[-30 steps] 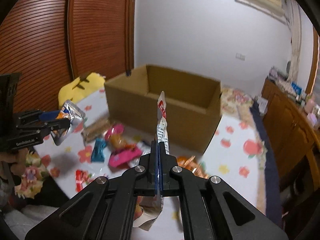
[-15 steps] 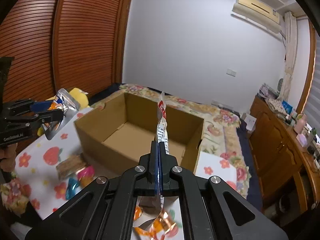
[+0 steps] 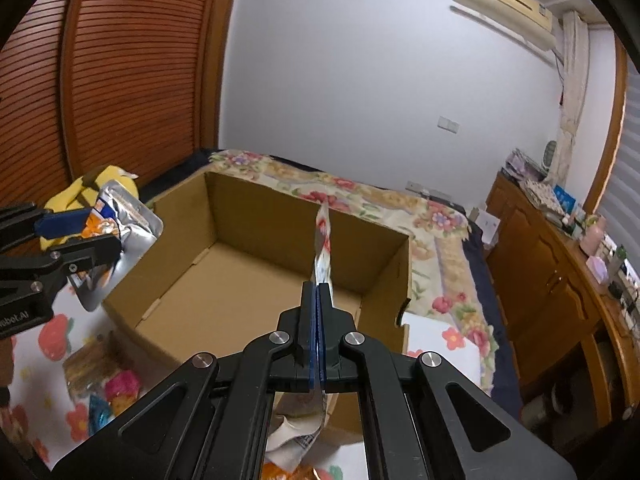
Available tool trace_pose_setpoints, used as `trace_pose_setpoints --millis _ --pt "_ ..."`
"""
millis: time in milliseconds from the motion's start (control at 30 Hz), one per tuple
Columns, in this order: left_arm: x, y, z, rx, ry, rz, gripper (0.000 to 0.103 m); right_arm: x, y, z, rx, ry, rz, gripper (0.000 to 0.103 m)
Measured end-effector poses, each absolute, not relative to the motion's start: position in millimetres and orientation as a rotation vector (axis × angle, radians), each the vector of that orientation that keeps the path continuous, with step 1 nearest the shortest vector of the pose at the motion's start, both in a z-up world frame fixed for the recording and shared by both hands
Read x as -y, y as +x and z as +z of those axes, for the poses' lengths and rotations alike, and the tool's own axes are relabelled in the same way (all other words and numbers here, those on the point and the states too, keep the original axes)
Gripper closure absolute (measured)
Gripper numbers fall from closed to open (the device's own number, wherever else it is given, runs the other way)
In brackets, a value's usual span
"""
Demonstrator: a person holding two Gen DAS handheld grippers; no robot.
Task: Organize snacks
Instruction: 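Drop the silver-orange pouch into the box with left tool while right tool carries white packet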
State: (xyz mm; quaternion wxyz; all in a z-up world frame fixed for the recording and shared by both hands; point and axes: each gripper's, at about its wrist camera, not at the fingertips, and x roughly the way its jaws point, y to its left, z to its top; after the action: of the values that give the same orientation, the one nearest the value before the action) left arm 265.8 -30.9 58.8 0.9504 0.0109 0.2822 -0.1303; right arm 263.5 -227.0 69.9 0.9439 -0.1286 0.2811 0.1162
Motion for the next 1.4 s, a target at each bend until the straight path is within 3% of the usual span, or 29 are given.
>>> trace_pose_setpoints --millis 233,333,367,567,633,733,967,1067,1200,1300,1400 --pt "47 280 48 -0.599 0.045 -0.253 0.061 228 273 69 -0.579 -0.225 0.218 0.103" --pt "47 279 46 -0.606 0.044 -0.26 0.044 229 276 68 -0.586 -0.212 0.217 0.103" --pt "47 279 45 -0.607 0.046 -0.266 0.044 230 277 67 -0.591 -0.202 0.222 0.103" --pt "40 271 42 -0.614 0.053 -0.265 0.043 236 277 64 -0.608 -0.139 0.277 0.08" --pt "35 265 44 -0.61 0.042 -0.281 0.039 235 271 64 -0.603 -0.142 0.298 0.08" --pt "30 256 48 -0.587 0.041 -0.297 0.019 235 256 66 -0.58 -0.141 0.326 0.08" --pt "17 234 53 -0.559 0.033 -0.318 0.018 242 230 76 -0.564 -0.115 0.384 0.075" --pt "16 220 53 -0.55 0.044 -0.334 0.017 247 214 78 -0.561 -0.113 0.404 0.06" --pt "15 202 49 -0.552 0.038 -0.362 0.014 254 187 76 -0.56 -0.131 0.429 0.051" --pt "16 189 43 -0.562 0.025 -0.393 0.012 261 169 68 -0.571 -0.134 0.449 0.037" --pt "17 177 32 -0.583 0.007 -0.413 0.002 271 157 52 -0.591 -0.139 0.45 0.033"
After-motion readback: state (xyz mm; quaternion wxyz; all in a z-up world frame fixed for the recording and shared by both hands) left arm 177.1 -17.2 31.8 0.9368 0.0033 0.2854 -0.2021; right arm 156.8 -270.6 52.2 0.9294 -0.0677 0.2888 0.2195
